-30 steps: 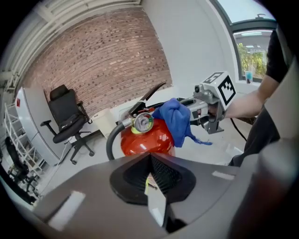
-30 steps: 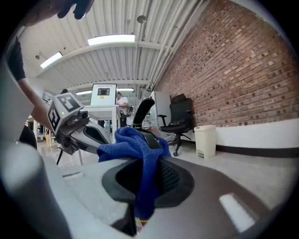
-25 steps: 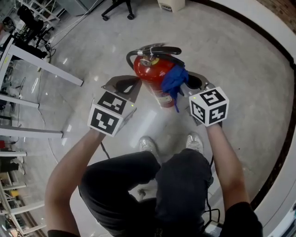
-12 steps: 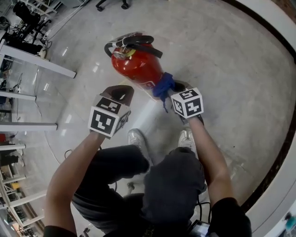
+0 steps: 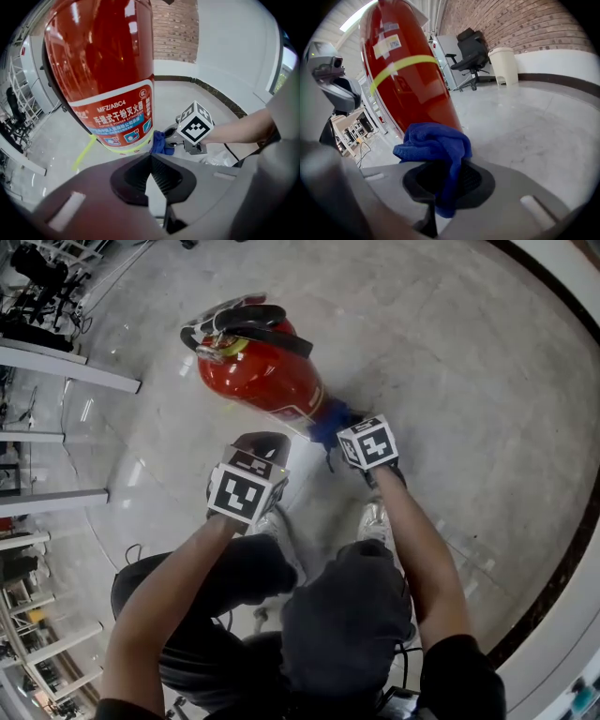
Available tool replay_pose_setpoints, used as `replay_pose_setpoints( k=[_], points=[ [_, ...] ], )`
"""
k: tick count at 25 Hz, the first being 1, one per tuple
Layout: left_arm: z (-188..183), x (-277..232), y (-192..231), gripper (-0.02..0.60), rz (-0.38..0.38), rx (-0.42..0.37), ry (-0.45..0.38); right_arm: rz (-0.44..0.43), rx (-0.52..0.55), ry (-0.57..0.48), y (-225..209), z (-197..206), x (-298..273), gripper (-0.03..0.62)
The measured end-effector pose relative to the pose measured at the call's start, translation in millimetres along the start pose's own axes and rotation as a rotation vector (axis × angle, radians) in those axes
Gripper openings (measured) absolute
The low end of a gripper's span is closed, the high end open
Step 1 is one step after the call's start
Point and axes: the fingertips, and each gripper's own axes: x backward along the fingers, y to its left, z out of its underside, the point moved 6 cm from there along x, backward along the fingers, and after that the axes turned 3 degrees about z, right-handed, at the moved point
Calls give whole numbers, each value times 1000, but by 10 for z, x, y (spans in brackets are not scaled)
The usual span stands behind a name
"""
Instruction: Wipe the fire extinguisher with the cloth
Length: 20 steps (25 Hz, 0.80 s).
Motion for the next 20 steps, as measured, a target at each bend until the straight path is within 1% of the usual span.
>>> replay_pose_setpoints(
  k=[4,7,8,10,12,14,17,20],
  points=[
    [4,12,136,5,-6,13,11,0,3,93,-118,95,-164,49],
    [33,38,259,5,-22,41,20,-6,22,112,-206,36,-192,49],
    [40,51,296,5,-27,49,20,-17,25,93,-220,-21,-178,49],
    [31,94,366,5,-35,58,13,-50,25,19,-238,-208,-93,49],
    [-5,159,424,5,-43,62,-2,-85,39,-78,-232,-502,88,49],
    [-25,242,464,5,-54,66,-17,-121,76,-164,-149,-840,313,48],
    [-60,367,480,5,-67,77,-48,-144,154,-233,-12,-1255,646,48],
    [-139,530,501,5,-80,74,-88,-153,203,-298,110,-1606,950,48]
  ],
)
